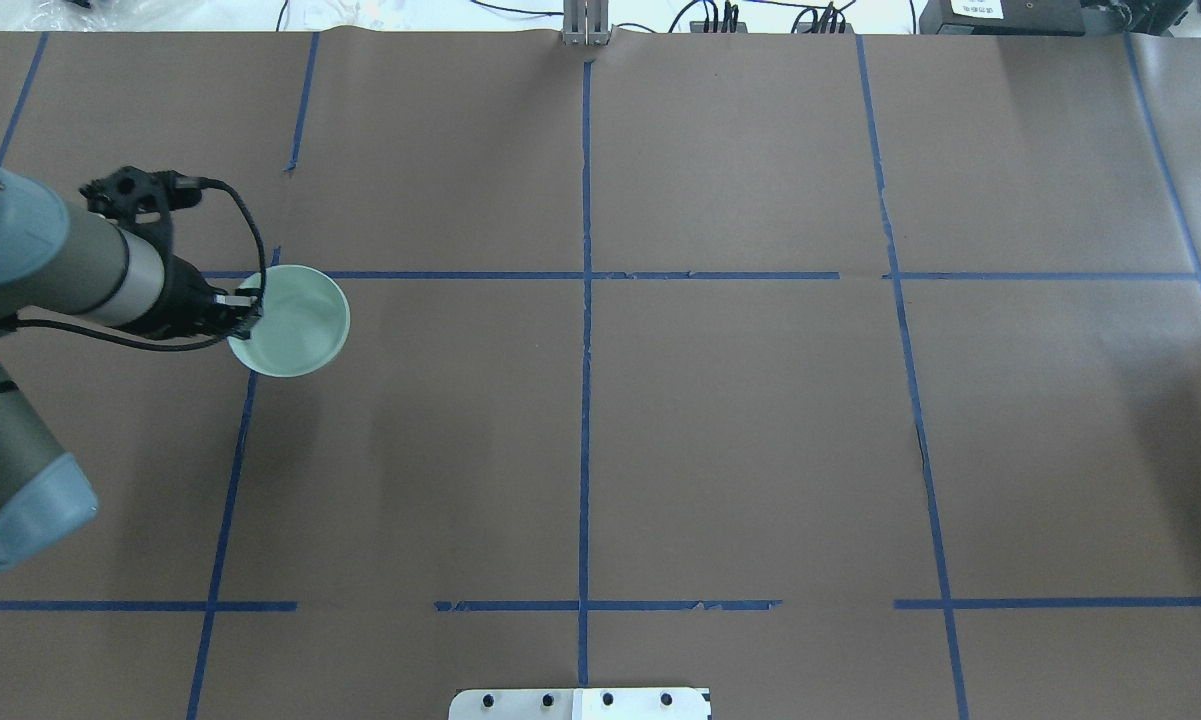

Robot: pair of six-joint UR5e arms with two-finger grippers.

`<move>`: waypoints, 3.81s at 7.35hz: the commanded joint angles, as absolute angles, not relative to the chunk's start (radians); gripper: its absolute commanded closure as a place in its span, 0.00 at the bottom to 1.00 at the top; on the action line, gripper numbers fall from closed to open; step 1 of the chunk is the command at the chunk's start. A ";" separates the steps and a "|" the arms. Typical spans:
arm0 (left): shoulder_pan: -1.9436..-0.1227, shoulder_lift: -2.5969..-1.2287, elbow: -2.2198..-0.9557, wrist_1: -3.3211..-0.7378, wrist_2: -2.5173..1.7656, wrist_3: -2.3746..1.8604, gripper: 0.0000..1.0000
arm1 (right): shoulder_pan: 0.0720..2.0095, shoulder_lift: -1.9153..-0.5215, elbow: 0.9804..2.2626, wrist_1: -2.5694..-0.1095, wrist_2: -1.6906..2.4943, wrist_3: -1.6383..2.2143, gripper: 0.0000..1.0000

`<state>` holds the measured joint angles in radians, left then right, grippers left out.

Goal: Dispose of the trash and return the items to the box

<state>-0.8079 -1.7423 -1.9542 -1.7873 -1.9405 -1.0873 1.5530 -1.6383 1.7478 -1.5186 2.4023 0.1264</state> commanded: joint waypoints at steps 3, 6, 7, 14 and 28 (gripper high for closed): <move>-1.133 -1.591 -1.913 -1.784 -1.983 -0.543 1.00 | 1.552 -1.638 1.741 -1.496 2.405 0.132 0.00; -1.455 -1.583 -1.725 -1.792 -1.979 -0.037 1.00 | 1.552 -1.638 1.736 -1.491 2.407 0.140 0.00; -1.526 -1.575 -1.651 -1.802 -1.976 0.088 1.00 | 1.552 -1.638 1.738 -1.488 2.408 0.138 0.00; -1.631 -1.353 -1.381 -2.249 -1.971 0.255 0.34 | 1.546 -1.638 1.735 -1.486 2.407 0.138 0.00; -1.655 -1.502 -1.675 -1.624 -2.341 0.045 0.00 | 1.543 -1.634 1.735 -1.485 2.407 0.132 0.00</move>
<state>-1.6577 -1.5002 -1.6736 -1.6313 -2.3151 0.0459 1.5432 -1.6337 1.7351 -1.4861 2.4068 0.1310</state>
